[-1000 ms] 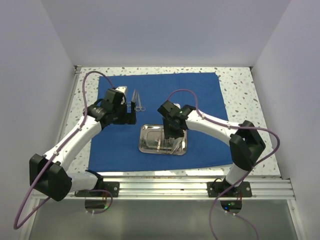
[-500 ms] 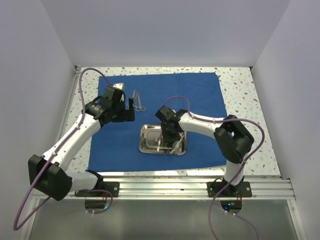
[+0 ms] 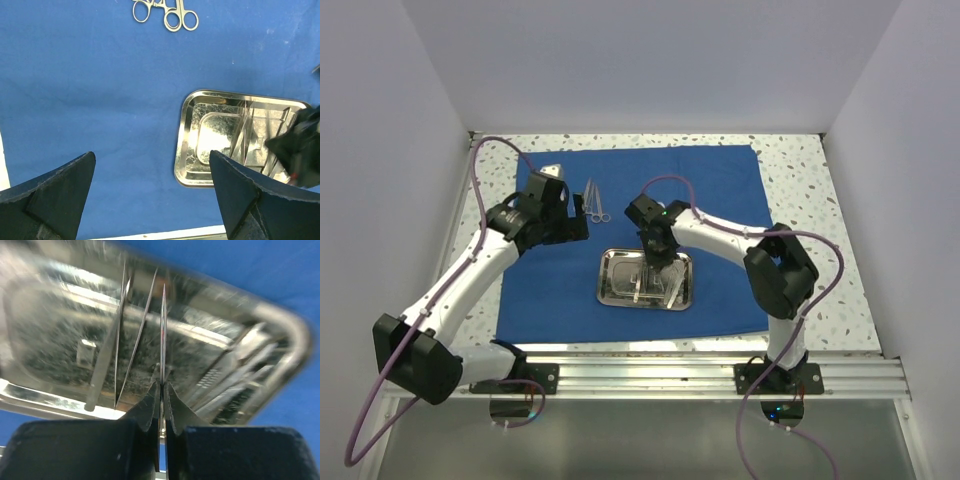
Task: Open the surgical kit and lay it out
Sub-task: Pick up the medical item from the container, then place the medical item in the surgical kit.
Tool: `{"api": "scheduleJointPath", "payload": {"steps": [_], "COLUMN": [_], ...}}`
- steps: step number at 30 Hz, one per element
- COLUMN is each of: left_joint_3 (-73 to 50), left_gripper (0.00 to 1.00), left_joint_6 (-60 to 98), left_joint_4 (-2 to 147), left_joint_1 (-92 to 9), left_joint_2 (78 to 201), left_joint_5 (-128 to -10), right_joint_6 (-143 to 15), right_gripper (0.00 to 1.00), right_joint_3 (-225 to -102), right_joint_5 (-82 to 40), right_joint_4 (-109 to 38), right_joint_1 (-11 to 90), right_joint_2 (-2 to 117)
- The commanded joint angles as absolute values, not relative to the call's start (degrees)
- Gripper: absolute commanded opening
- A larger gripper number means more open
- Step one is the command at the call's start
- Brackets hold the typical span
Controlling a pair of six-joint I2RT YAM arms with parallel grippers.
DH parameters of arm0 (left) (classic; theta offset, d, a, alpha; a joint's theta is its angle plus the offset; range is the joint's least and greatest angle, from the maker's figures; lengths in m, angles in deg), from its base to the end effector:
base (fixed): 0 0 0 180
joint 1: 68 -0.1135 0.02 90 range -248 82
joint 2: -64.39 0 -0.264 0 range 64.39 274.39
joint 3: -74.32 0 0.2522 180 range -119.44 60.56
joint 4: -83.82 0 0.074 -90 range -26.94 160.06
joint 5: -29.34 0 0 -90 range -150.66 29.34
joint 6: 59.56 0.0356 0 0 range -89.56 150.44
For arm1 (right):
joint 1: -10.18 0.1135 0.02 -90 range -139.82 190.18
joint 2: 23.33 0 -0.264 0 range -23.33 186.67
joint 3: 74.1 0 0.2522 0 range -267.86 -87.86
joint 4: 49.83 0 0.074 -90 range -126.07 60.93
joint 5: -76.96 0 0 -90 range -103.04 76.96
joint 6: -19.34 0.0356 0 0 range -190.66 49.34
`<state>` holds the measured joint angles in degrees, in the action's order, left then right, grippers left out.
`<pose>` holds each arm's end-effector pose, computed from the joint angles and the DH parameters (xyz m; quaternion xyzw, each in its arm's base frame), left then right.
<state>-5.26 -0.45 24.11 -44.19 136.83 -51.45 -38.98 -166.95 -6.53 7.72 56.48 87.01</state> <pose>0.2374 -0.0985 0.3099 -0.0840 0.9407 -0.0794 0.3190 0.2658 0.2723 0.1796 -0.1186 0.9828 0.0380 0.1364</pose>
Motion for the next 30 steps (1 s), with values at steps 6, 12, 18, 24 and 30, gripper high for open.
{"api": "scheduleJointPath", "payload": {"steps": [6, 12, 18, 24, 30], "left_joint_3": [-7.20, -8.35, -10.10, -11.25, -10.11], "left_gripper": [1.00, 1.00, 1.00, 1.00, 0.96], "left_joint_6": [2.40, 3.02, 3.63, 3.11, 2.32], "left_joint_4": [23.21, 24.62, 24.97, 26.20, 30.33], "left_joint_1": [-43.92, -43.92, -43.92, -43.66, -35.94], "left_joint_2": [135.75, 138.91, 140.76, 141.82, 144.28], "left_joint_5": [-49.41, -52.22, -53.19, -55.03, -56.62], "right_joint_6": [-42.35, -42.63, -39.37, -39.37, -40.95], "right_gripper": [0.00, 0.00, 0.33, 0.89, 0.91], "right_joint_3": [-193.73, -218.93, -230.69, -225.43, -206.81], "right_joint_5": [0.15, -3.62, -7.58, -7.06, -4.25], "right_joint_4": [15.35, 18.06, 13.86, 9.47, 3.40], "right_joint_1": [49.13, 44.64, 42.00, 41.55, 41.55], "right_joint_2": [91.00, 109.35, 122.03, 119.85, 104.66]}}
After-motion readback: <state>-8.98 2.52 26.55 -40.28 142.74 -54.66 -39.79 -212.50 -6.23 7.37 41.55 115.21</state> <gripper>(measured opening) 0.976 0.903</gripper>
